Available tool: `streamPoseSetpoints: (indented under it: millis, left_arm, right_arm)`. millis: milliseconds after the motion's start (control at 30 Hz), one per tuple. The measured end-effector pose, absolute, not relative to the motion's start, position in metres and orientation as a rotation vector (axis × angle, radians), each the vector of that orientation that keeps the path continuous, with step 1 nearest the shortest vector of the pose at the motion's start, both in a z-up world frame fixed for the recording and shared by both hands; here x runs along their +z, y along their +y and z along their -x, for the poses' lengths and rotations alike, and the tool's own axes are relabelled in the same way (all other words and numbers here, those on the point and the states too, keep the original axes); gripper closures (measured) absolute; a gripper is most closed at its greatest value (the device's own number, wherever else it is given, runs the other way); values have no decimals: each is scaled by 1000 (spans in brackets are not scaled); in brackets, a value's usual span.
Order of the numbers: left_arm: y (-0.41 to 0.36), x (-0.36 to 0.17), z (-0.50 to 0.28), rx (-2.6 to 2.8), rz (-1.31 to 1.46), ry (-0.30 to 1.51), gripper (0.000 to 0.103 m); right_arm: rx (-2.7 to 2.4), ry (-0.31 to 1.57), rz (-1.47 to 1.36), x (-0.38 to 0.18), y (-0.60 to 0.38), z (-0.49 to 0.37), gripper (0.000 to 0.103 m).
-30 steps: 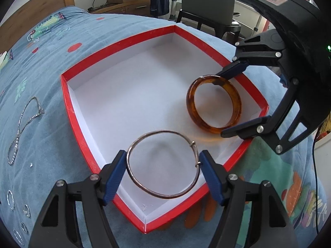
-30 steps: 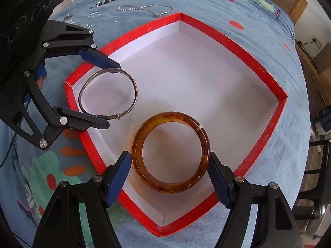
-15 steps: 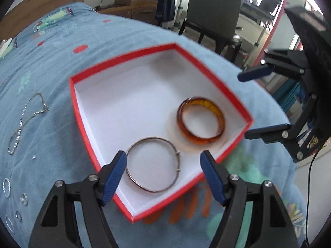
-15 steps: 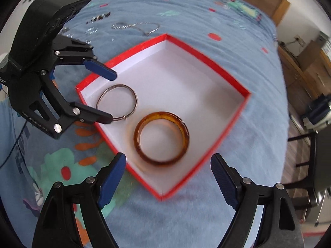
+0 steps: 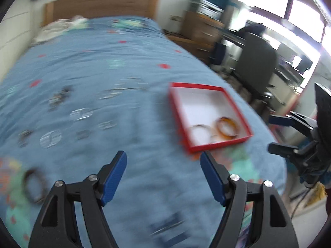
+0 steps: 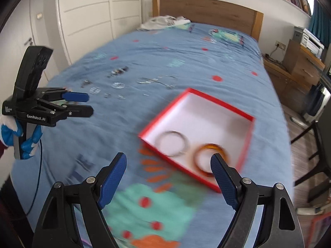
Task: Organize jewelry
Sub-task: 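Lift both open tools away from the red box, then grasp the dark brown bangle with left tool while right tool grasps a small silver ring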
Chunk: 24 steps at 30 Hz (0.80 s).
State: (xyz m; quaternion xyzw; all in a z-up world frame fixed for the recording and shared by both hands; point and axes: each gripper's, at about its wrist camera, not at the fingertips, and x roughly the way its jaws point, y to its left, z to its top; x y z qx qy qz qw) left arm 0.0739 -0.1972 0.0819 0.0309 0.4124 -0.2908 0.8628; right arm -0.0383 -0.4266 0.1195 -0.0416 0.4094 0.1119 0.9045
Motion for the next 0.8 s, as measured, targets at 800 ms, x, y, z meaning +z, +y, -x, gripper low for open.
streamPoseSetpoints:
  millis: [800]
  left_arm:
    - [9,-9,-108,-199,48,904,31]
  right_arm:
    - [433,846,96,43,-222,-82,27]
